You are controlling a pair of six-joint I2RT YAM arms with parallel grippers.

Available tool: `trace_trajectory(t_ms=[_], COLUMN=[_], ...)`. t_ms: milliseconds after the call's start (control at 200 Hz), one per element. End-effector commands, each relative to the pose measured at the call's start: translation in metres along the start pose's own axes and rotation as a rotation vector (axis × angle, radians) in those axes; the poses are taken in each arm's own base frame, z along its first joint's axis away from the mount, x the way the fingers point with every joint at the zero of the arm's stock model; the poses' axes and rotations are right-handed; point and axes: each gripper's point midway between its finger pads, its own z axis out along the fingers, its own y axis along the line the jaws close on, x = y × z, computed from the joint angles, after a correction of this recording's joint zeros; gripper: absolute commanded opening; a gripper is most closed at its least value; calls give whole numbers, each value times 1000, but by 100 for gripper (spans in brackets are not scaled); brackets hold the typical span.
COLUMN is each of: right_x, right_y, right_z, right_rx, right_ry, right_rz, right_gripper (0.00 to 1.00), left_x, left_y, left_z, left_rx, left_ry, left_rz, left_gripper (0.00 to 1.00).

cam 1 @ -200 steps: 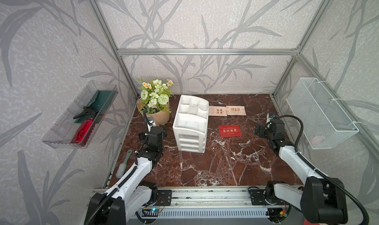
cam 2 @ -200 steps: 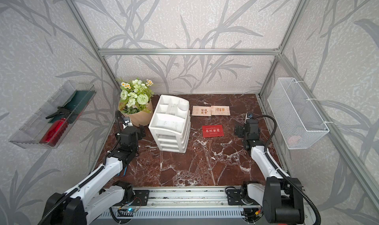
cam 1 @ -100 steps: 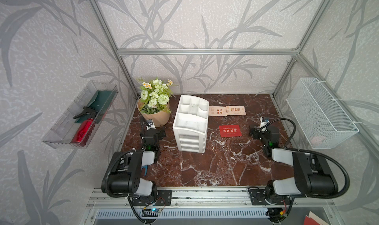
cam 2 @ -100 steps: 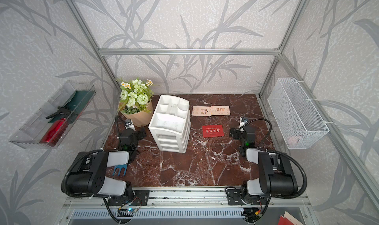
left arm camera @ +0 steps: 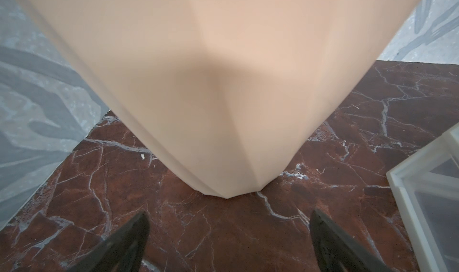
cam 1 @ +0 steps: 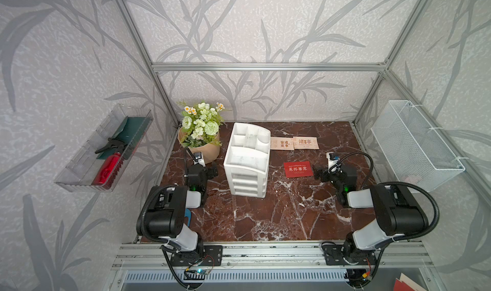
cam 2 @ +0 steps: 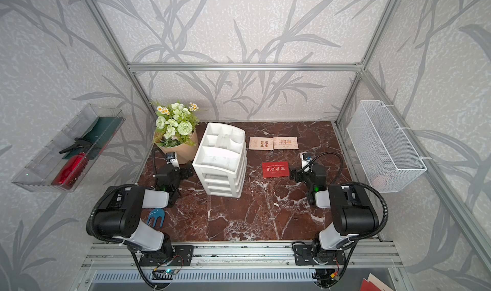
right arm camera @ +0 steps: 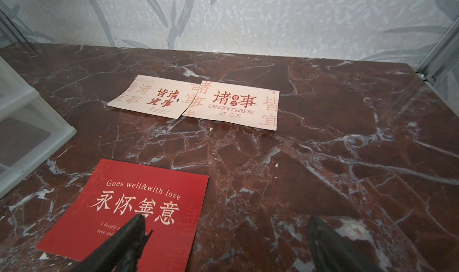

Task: Take the postcards out of the drawer
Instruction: Reset both arms

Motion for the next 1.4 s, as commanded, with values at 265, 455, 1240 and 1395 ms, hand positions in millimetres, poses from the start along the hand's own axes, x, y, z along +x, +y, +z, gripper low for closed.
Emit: trace_trajectory(t_ms=[265,455,1240,1395], right_x=[-15,-14,-14,-13], right_y=[10,13,7,5], right_z=[6,6,6,7], right_rx=[-35,-34,83,93], right_ry=[-41,-39,-42,-24], right_rz=[-64,-72,-103,-96], right_gripper=[99,99,99,99], left_x=[-13,-13,-12,-12], left_y=[2,2,2,2], left_z=[2,2,2,2], left_rx=[-8,-8,-8,-7], left_ry=[-36,-36,-35,-35], left_rz=[-4,-4,-4,-4], left_gripper=[99,99,99,99])
